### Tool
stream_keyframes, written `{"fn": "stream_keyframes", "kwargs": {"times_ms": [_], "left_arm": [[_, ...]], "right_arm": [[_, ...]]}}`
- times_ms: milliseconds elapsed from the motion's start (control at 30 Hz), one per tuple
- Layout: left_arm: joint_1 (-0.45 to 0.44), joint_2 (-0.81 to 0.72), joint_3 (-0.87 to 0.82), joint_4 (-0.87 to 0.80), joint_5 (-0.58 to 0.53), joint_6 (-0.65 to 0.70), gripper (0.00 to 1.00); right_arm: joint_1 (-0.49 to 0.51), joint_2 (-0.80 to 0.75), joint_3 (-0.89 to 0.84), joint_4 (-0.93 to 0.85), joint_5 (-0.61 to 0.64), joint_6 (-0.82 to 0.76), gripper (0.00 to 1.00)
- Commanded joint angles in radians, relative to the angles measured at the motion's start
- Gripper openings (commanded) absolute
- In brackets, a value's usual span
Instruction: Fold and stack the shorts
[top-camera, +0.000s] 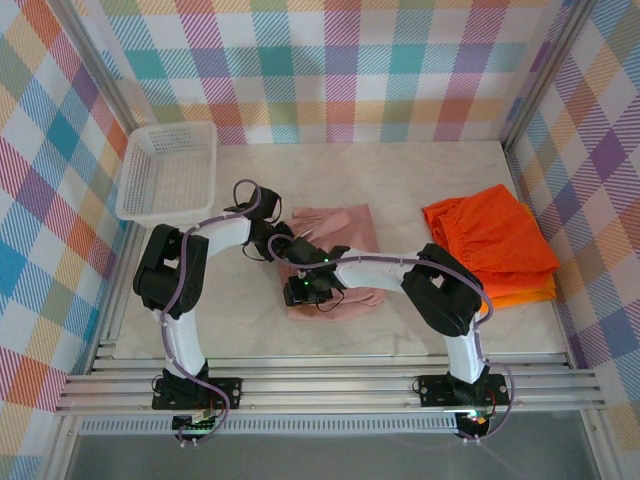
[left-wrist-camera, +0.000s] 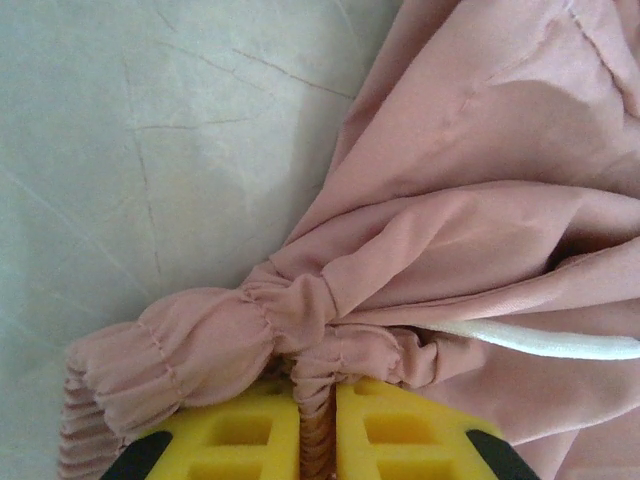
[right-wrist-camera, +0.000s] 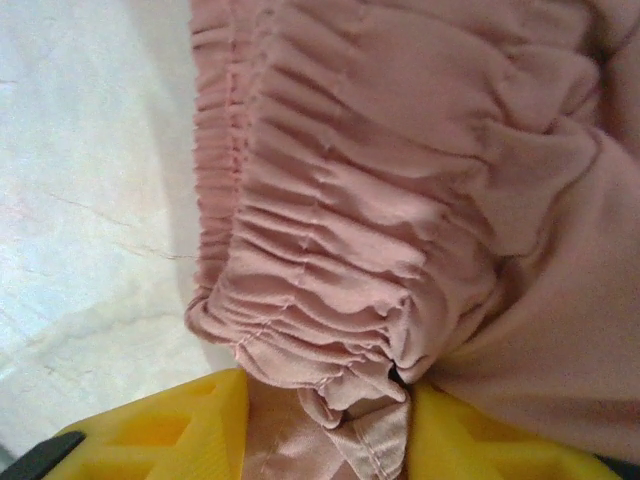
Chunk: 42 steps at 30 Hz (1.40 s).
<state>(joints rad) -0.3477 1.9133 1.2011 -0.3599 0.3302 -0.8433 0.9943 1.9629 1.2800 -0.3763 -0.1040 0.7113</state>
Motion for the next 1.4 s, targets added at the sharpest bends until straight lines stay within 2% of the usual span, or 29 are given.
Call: {"fn": "stream_keyframes", "kwargs": {"times_ms": [0, 100, 200, 267, 367, 433, 500, 567, 667, 833, 900, 1100, 1267, 1367], "left_arm": [[0.027, 0.039, -0.006, -0.002, -0.073, 0.010, 0.16], [0.029, 0.007, 0.004, -0.011, -0.067, 0.018, 0.27], [0.032, -0.053, 0.018, -0.027, -0.059, 0.022, 0.40], [0.033, -0.112, 0.024, -0.032, -0.047, 0.022, 0.59], [0.033, -0.201, 0.030, -0.052, -0.035, 0.025, 0.82], [0.032, -0.257, 0.027, -0.066, -0.025, 0.027, 0.91], [0.032, -0.305, 0.015, -0.076, -0.003, 0.021, 0.99], [0.030, -0.357, -0.010, -0.068, 0.035, -0.002, 1.00], [0.018, -0.441, -0.073, -0.038, 0.069, -0.051, 1.00], [-0.052, -0.576, -0.217, 0.055, 0.070, -0.141, 1.00], [-0.092, -0.600, -0.258, 0.073, 0.059, -0.165, 1.00], [-0.226, -0.605, -0.376, 0.293, 0.007, -0.259, 1.00], [-0.347, -0.519, -0.357, 0.407, -0.038, -0.231, 1.00], [-0.385, -0.475, -0.356, 0.446, -0.083, -0.199, 1.00]], "right_arm": [[0.018, -0.039, -0.040, -0.012, -0.149, 0.009, 0.47], [0.016, -0.112, -0.053, -0.001, -0.161, -0.019, 0.54], [-0.001, -0.215, -0.084, 0.021, -0.197, -0.042, 0.65], [-0.025, -0.293, -0.114, 0.036, -0.224, -0.053, 0.73], [-0.078, -0.404, -0.159, 0.045, -0.241, -0.070, 0.78], [-0.128, -0.462, -0.173, 0.032, -0.238, -0.088, 0.81], [-0.190, -0.502, -0.185, 0.027, -0.238, -0.098, 0.91], [-0.270, -0.521, -0.194, 0.036, -0.258, -0.100, 0.95], [-0.399, -0.491, -0.173, 0.053, -0.299, -0.086, 0.97], [-0.541, -0.321, -0.034, 0.073, -0.399, -0.059, 1.00], [-0.562, -0.248, 0.037, 0.069, -0.417, -0.046, 1.00], [-0.580, -0.039, 0.235, 0.036, -0.478, -0.035, 0.99], [-0.599, 0.101, 0.332, 0.013, -0.490, -0.031, 0.99], [-0.606, 0.160, 0.364, 0.012, -0.502, -0.029, 1.00]]}}
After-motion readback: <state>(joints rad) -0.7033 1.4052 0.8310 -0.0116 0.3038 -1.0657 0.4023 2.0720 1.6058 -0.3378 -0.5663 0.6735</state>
